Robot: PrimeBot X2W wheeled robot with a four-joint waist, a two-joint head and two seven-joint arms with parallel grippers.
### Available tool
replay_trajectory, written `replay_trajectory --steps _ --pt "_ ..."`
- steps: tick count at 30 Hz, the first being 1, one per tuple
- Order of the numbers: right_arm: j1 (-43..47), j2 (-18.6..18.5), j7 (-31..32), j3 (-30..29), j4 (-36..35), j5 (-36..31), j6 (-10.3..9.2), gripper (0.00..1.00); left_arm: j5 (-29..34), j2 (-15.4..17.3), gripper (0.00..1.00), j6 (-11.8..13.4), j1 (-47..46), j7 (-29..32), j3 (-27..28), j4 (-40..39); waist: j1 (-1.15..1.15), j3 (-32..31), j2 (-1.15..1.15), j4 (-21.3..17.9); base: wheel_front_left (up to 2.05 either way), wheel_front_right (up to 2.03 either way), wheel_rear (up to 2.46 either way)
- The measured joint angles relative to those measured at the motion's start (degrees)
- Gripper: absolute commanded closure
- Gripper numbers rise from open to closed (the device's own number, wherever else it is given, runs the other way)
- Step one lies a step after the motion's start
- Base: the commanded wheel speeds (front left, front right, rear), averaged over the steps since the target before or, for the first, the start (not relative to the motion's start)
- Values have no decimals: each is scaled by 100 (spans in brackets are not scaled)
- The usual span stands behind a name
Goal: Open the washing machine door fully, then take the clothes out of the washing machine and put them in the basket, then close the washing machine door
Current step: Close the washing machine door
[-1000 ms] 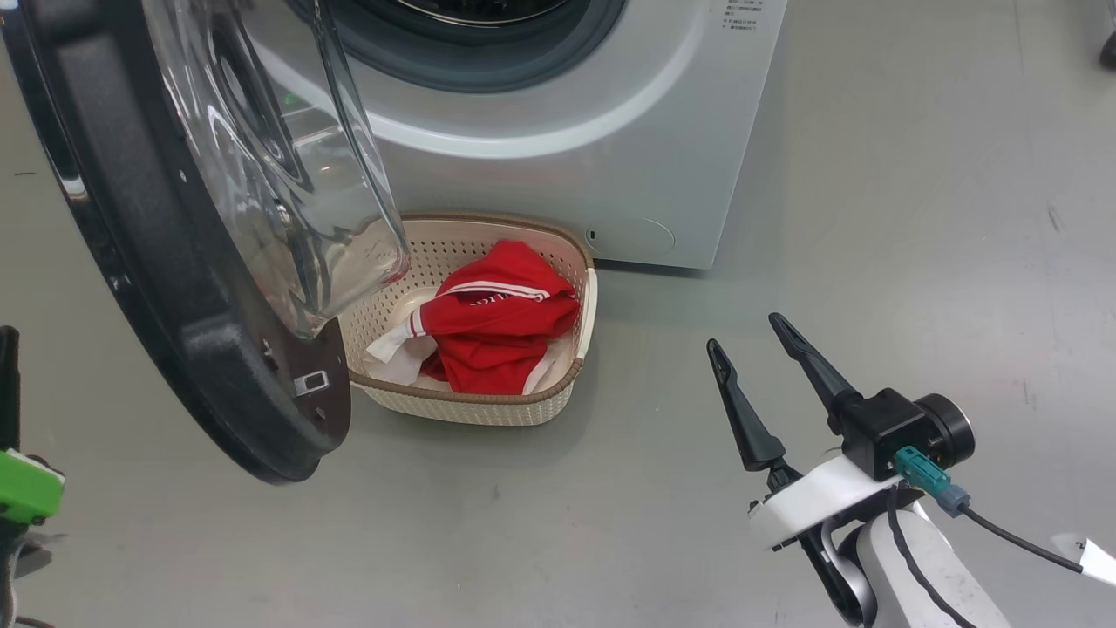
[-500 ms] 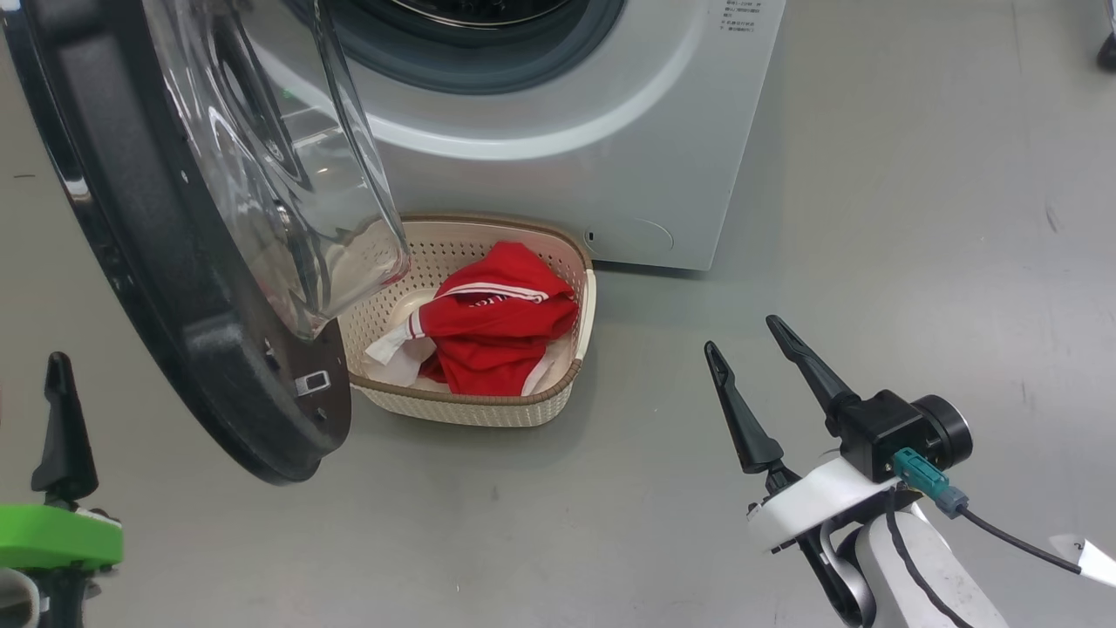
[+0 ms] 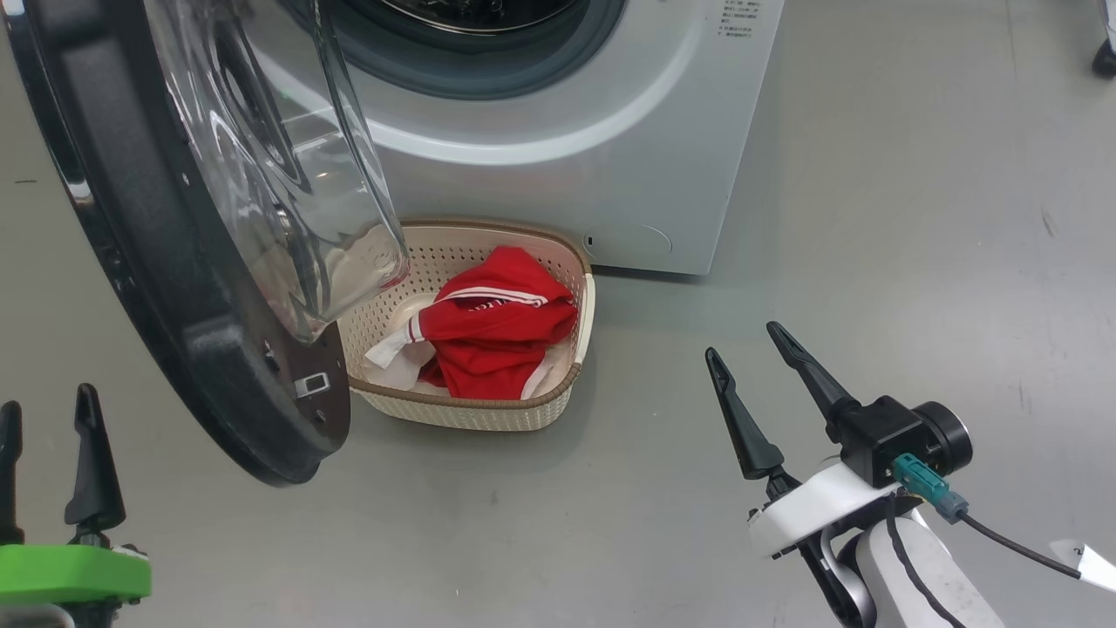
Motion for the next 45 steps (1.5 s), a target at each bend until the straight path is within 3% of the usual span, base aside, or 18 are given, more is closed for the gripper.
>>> replay_trajectory --steps 15,42,43,45 --pt "23 4 0 9 7 0 23 0 22 210 0 0 0 -265 -375 506 0 -80 0 11 0 0 0" --pt "135 13 0 14 33 0 25 0 19 301 0 0 -57 -314 -411 728 0 -152 0 29 0 0 0" --pt "135 14 1 14 32 0 25 0 19 301 29 0 -67 -314 -410 726 0 -146 0 25 0 0 0" --pt "135 15 1 13 31 0 24 0 15 300 100 0 -74 -315 -431 735 0 -134 0 17 0 0 0"
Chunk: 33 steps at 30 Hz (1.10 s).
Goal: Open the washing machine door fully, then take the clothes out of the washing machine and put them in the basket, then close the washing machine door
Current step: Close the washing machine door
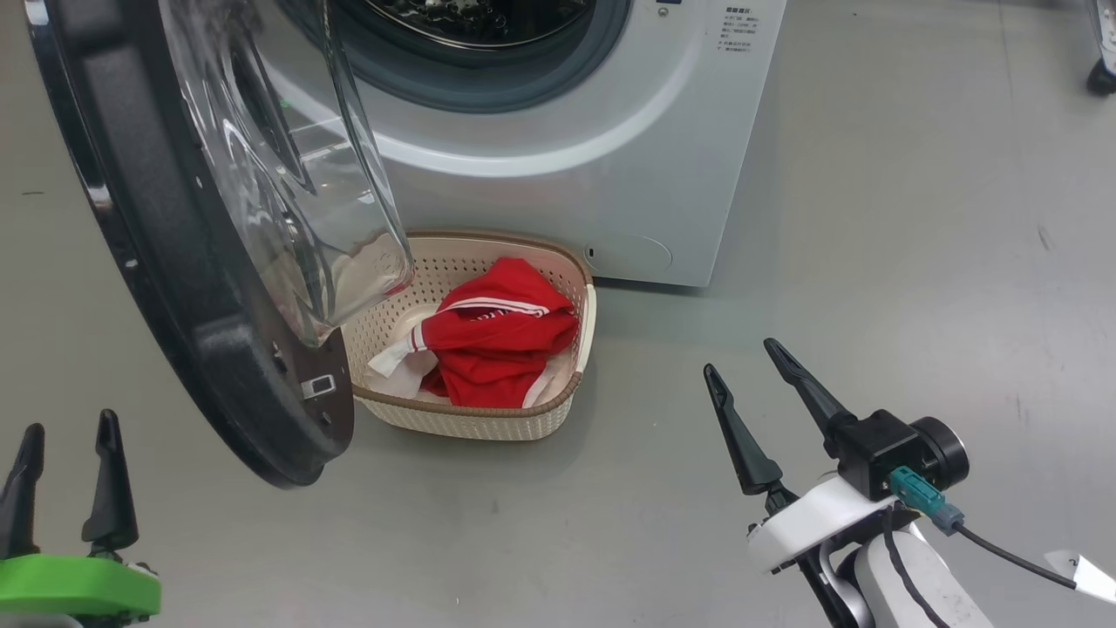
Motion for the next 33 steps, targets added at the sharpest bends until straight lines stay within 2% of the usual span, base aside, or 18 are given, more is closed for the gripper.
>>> replay_trajectory --steps 8,15,19,20,24,33 --pt "0 1 -1 -32 -2 0 0 0 -27 -11 100 -1 -16 0 -35 5 0 15 0 -18 0 0 0" --pt "0 3 0 -49 -1 0 0 0 -880 -172 100 -1 -149 -4 -79 -21 0 -10 0 -1 0 0 0" --pt "0 5 -1 -47 2 0 0 0 -1997 -397 100 -1 -219 191 -153 -79 0 -26 0 14 0 0 0" --pt "0 5 -1 -47 2 0 0 0 -1997 -397 100 -1 -219 191 -153 -79 0 -26 0 14 0 0 0" --pt "0 5 -1 -45 12 0 0 0 -3131 -561 100 -1 -319 772 -225 -223 0 -38 0 29 0 0 0" --pt "1 7 0 -45 31 1 1 0 -5547 -832 100 -1 -475 2036 469 -287 0 -53 0 56 0 0 0"
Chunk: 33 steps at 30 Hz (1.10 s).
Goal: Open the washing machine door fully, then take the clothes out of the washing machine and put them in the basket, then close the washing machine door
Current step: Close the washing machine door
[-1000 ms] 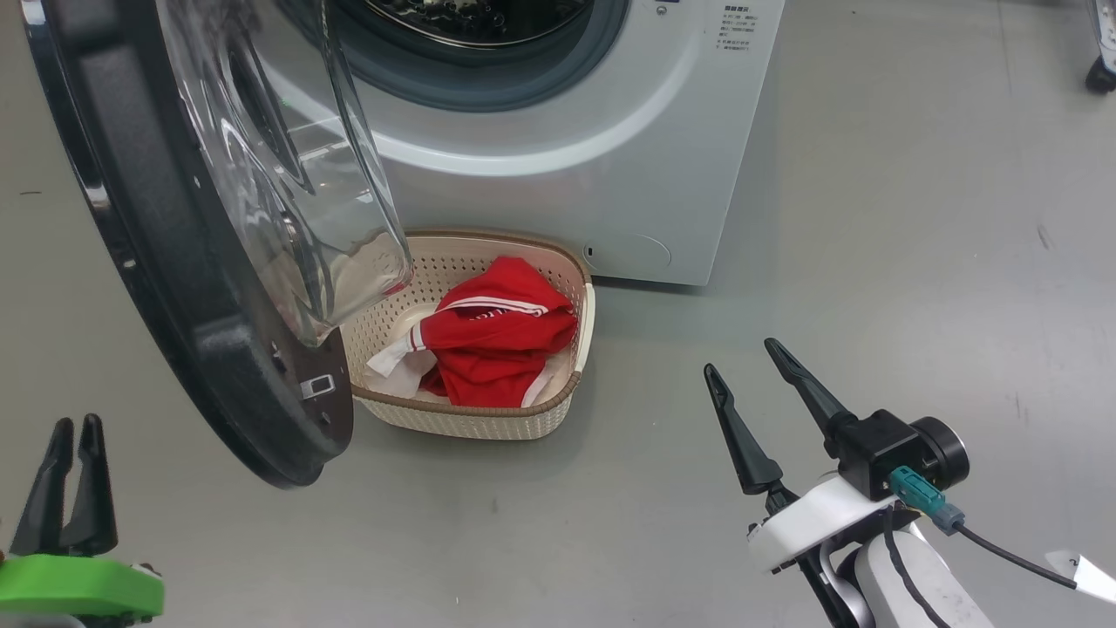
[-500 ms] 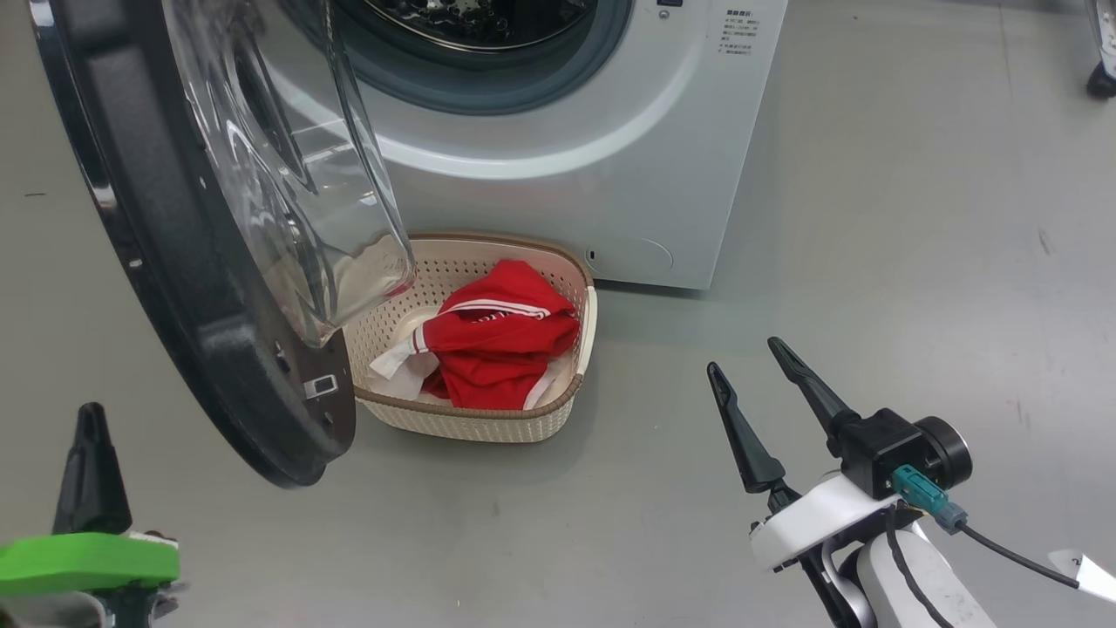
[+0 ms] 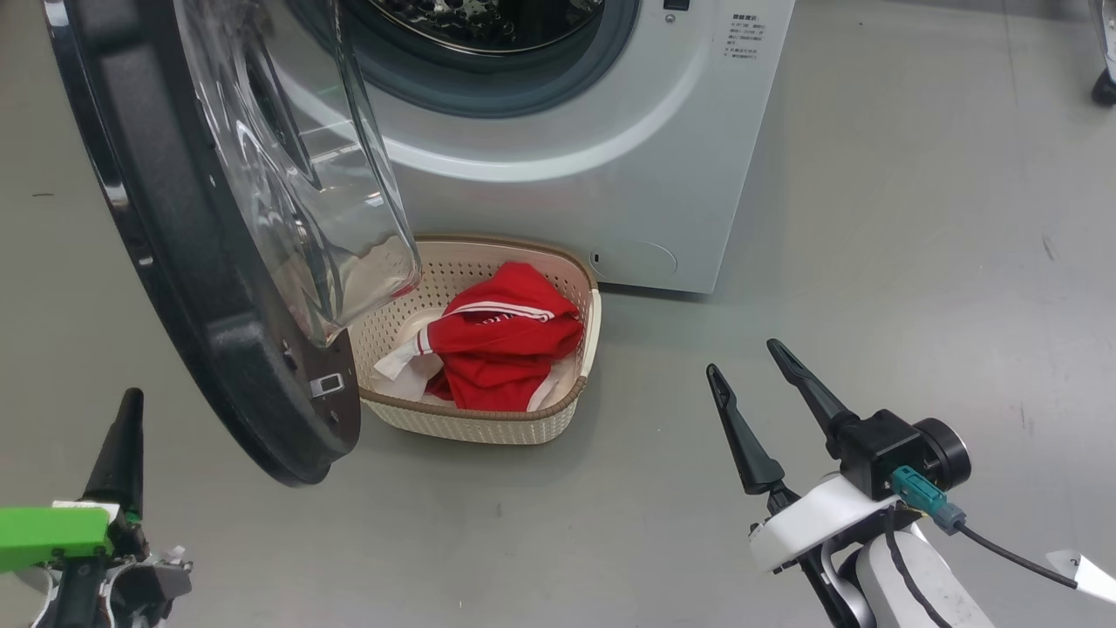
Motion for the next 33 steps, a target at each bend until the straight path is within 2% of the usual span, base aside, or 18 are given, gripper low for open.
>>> replay_trajectory --steps 3,5,11,20,33 --pt "0 1 0 3 7 1 0 0 -719 -121 100 13 -3 457 194 102 0 -11 0 1 0 0 0" --pt "0 1 -1 5 10 1 0 0 -1103 -146 100 118 -9 731 265 112 0 -20 0 -1 0 0 0" --pt "1 2 -1 5 24 1 2 0 -1713 -108 100 471 -14 1441 321 82 0 -42 0 -12 0 0 0" --pt "2 2 -1 12 32 1 26 0 -2093 -26 100 675 -5 2307 83 -202 0 -70 0 -30 0 0 0" --pt "3 2 0 87 37 0 40 0 -2371 82 100 797 31 2728 124 -504 0 -60 0 -105 0 0 0"
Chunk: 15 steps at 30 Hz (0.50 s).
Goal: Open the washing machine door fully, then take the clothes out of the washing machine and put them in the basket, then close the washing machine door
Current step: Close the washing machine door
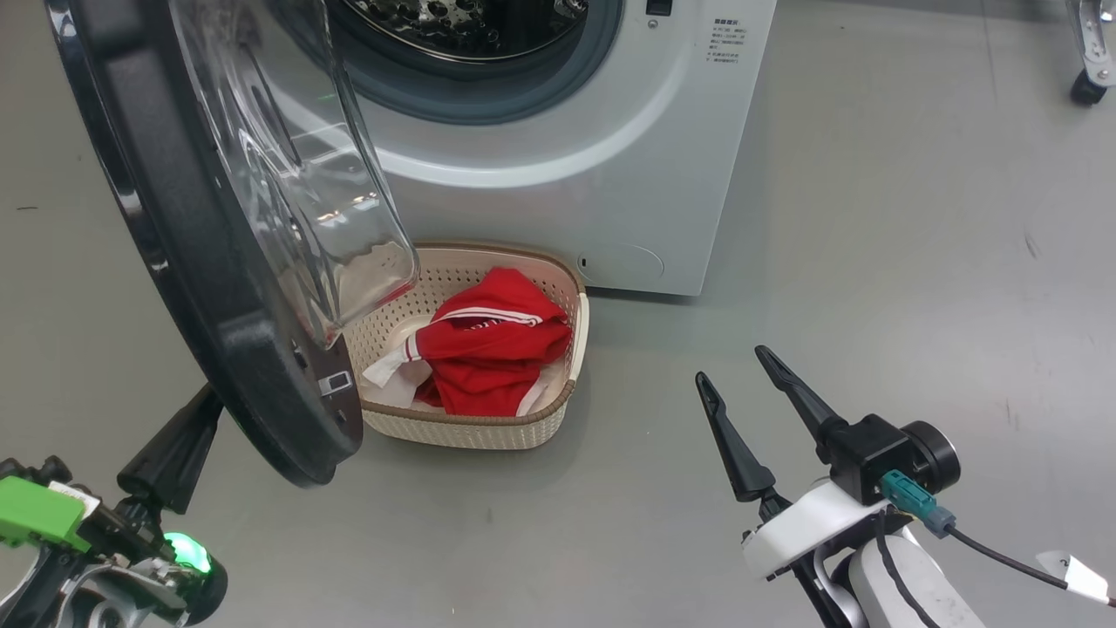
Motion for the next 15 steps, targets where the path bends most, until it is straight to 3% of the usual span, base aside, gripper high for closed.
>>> replay_trajectory --steps 15 --pt "-8 2 0 174 -4 1 3 0 21 -12 100 122 46 133 -204 -185 0 207 0 -497 0 0 0"
